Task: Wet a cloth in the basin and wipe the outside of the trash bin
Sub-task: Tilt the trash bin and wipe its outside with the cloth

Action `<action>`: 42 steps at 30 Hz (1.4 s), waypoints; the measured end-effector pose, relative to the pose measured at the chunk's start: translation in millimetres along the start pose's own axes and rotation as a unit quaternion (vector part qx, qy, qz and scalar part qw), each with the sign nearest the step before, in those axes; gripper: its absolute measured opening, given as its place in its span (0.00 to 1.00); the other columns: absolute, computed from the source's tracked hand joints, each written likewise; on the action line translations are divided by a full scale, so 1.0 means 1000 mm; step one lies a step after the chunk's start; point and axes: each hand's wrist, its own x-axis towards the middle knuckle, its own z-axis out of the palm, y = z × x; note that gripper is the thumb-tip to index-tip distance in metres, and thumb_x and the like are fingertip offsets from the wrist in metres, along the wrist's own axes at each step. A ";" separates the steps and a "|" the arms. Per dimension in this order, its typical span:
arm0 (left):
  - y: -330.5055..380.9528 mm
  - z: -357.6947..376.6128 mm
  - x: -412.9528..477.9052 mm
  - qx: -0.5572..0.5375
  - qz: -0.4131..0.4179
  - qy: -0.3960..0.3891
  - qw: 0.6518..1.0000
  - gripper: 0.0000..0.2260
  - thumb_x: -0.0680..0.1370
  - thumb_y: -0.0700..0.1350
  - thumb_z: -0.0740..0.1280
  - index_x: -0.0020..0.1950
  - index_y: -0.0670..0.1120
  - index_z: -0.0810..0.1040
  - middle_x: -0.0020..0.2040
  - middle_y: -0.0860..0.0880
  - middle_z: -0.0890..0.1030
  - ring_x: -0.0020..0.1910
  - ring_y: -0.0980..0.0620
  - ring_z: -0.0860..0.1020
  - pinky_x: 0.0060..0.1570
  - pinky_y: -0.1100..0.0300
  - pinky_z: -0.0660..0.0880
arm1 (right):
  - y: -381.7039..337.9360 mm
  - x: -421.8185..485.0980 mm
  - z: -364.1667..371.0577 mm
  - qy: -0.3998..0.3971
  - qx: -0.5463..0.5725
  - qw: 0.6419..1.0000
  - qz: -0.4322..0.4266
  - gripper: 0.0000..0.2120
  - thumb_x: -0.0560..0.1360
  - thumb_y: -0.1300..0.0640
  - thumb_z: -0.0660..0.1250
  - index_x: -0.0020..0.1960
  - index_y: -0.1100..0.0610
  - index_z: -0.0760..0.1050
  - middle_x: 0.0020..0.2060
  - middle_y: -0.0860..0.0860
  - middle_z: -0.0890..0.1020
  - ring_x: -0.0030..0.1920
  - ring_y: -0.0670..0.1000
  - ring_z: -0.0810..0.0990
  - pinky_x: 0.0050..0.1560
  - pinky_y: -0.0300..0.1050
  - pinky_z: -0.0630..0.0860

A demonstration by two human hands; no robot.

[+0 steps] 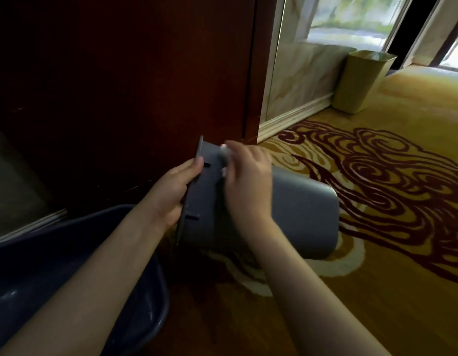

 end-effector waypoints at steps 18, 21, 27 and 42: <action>-0.011 -0.019 0.004 -0.011 -0.002 -0.032 0.999 0.13 0.78 0.50 0.60 0.58 0.48 0.78 0.51 0.48 0.86 0.51 0.51 0.83 0.40 0.60 0.80 | 0.077 -0.033 -0.011 -0.061 -0.173 0.980 -0.075 0.22 0.75 0.55 0.61 0.69 0.53 0.65 0.63 0.54 0.73 0.60 0.56 0.67 0.58 0.53 0.65; -0.011 -0.023 0.004 -0.004 -0.011 -0.030 0.999 0.13 0.80 0.50 0.58 0.58 0.49 0.78 0.52 0.49 0.85 0.52 0.51 0.83 0.40 0.61 0.80 | 0.117 -0.046 -0.029 0.007 -0.200 0.979 0.026 0.18 0.77 0.56 0.59 0.67 0.54 0.69 0.61 0.55 0.74 0.60 0.56 0.68 0.58 0.54 0.65; -0.009 -0.027 0.003 -0.002 -0.021 -0.040 0.999 0.12 0.78 0.51 0.59 0.56 0.51 0.80 0.52 0.50 0.85 0.51 0.51 0.83 0.40 0.60 0.80 | 0.158 -0.061 -0.058 0.083 -0.180 0.966 0.166 0.15 0.78 0.60 0.58 0.63 0.59 0.73 0.54 0.61 0.76 0.55 0.60 0.70 0.55 0.57 0.69; -0.015 -0.031 -0.001 -0.017 -0.022 -0.046 0.999 0.16 0.72 0.52 0.63 0.57 0.49 0.79 0.52 0.48 0.85 0.52 0.51 0.83 0.41 0.60 0.80 | 0.067 -0.063 0.011 -0.005 -0.208 0.974 -0.090 0.25 0.72 0.55 0.67 0.68 0.55 0.67 0.57 0.56 0.74 0.55 0.55 0.69 0.56 0.50 0.64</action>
